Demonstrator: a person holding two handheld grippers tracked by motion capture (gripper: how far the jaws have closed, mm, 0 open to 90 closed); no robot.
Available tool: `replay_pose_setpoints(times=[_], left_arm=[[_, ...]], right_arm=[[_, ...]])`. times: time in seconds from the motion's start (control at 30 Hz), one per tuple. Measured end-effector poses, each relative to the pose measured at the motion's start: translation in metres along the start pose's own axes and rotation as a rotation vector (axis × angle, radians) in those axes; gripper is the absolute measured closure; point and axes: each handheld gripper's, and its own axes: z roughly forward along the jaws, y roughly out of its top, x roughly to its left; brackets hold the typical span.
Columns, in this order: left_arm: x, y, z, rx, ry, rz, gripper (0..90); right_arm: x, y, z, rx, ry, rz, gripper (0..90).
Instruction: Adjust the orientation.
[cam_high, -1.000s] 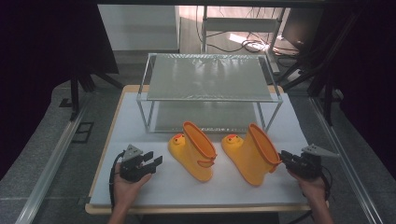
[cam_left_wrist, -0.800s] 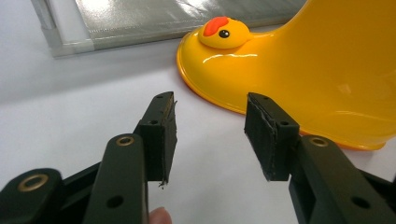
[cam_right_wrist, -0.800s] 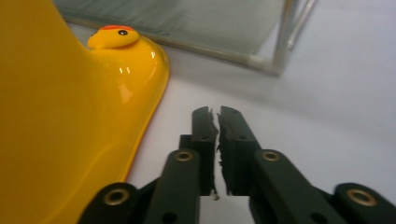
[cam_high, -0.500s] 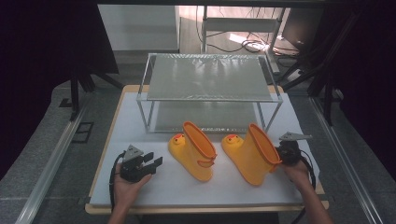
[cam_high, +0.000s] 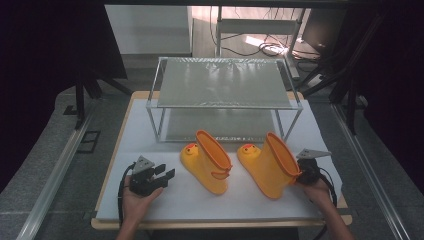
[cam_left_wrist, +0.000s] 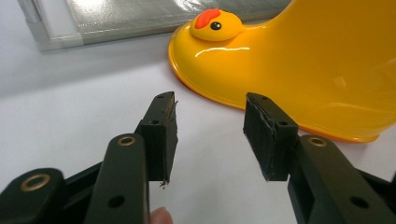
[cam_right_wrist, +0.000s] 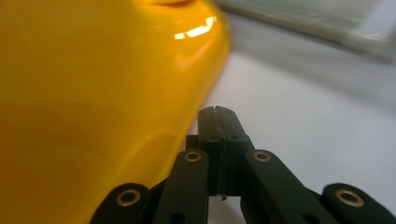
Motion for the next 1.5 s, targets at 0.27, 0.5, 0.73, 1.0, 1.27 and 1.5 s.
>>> replay_pose_setpoints(times=[0.27,0.5,0.73,1.0,1.27,1.5], left_arm=[[0.000,0.000,0.002,0.007,-0.011,0.004,54.5],[-0.001,0.001,0.002,0.008,-0.015,0.008,54.6],[-0.001,0.000,0.002,0.007,-0.016,0.009,54.7],[-0.001,0.000,0.002,0.008,-0.020,0.013,54.6],[0.000,-0.001,-0.002,-0.001,-0.017,0.007,54.7],[0.000,0.000,-0.004,-0.005,-0.014,0.008,54.7]], right_arm=[[0.011,0.002,0.011,0.016,-0.011,-0.011,89.9],[0.023,0.009,0.023,0.023,-0.012,-0.030,89.9],[0.040,0.018,0.040,0.025,0.004,-0.050,89.9],[0.052,0.023,0.052,0.016,0.026,-0.064,89.8],[0.046,0.017,0.020,-0.037,-0.015,-0.029,89.8],[0.055,-0.019,-0.036,-0.071,-0.050,-0.020,89.8]])
